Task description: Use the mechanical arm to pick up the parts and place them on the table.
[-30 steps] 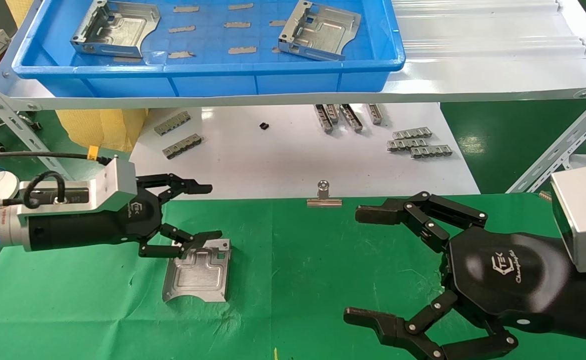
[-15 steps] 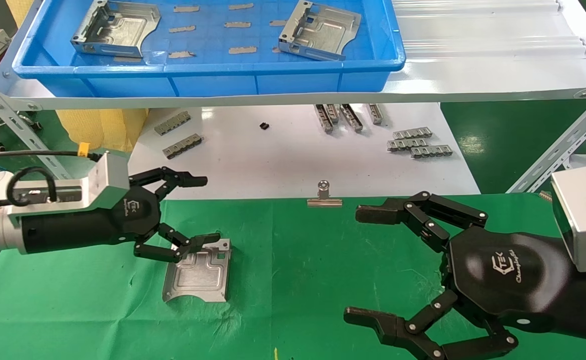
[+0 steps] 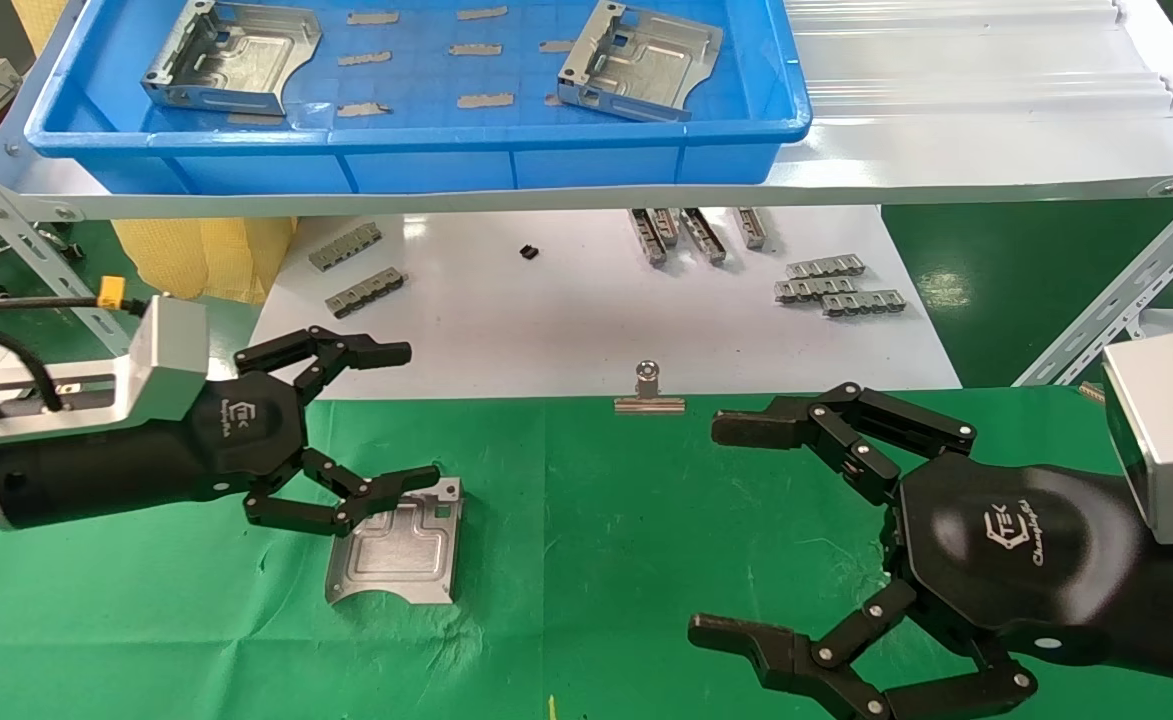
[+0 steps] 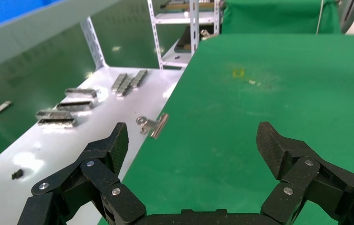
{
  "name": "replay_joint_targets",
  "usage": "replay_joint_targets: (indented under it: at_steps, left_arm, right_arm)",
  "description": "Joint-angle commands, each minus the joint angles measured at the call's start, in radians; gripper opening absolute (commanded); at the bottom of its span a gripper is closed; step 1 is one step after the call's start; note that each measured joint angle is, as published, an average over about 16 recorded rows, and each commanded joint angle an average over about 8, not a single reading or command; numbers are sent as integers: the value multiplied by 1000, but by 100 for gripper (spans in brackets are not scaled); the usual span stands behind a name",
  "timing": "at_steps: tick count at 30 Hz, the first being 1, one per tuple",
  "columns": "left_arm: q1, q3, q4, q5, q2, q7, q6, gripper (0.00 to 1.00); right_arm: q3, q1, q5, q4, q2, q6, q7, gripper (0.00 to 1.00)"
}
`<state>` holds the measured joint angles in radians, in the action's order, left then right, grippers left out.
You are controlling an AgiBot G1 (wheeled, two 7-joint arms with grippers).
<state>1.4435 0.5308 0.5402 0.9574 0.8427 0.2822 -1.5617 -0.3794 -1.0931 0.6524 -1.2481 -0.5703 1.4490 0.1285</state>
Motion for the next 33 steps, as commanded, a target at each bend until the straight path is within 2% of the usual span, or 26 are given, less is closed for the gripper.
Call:
replay_joint_targets:
  at_steps: [1,33]
  left_arm:
    - [-21,-14,41,-13,-13,-26,4,100]
    - [-347,-236,699,-213,-218,-442,62,100]
  right_arm:
    - [0,0,0,0,0,0,0,100]
    - [0,0,0,0,0,0,0,100]
